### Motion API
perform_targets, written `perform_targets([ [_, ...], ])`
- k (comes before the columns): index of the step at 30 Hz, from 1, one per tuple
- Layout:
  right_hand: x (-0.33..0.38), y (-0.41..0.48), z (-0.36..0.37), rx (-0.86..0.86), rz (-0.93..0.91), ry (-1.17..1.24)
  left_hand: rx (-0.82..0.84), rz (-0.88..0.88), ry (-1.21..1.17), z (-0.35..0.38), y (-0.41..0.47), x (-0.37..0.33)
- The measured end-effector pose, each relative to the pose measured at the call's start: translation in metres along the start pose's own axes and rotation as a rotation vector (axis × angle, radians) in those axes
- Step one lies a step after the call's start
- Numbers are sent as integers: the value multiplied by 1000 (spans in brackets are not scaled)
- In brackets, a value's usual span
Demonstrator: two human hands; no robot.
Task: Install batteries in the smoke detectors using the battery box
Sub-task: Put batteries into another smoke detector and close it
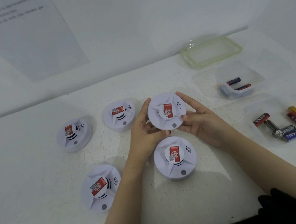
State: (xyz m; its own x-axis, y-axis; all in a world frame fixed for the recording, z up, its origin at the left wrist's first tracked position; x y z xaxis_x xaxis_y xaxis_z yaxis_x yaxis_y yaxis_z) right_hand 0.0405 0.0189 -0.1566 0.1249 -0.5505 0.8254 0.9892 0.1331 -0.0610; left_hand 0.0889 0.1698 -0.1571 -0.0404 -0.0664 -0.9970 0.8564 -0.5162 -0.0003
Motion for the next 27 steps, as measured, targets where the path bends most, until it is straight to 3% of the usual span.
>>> perform_targets([
  [12, 1, -2, 0, -41, -19, -55, -1, -10, 24, 0, -2, -2],
  [19, -1, -2, -3, -158, -47, -140, 12, -39, 62, -2, -1, 2],
  [27, 17, 0, 2, -380, -238, -723, -68, -19, 167, 6, 10, 0],
])
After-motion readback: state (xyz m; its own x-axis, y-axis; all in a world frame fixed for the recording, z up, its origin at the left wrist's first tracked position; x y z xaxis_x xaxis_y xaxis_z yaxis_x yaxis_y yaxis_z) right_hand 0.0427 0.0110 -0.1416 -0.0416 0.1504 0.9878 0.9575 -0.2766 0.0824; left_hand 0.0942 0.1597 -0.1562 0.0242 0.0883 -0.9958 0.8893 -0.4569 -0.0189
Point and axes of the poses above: each hand's wrist, its own y-axis towards the middle knuckle, its own z-axis out of the palm, x = y × z, the point moved 5 cm from there along y, towards the middle knuckle, and after that the axes turned 6 degrees about x, right-handed, at the moved point
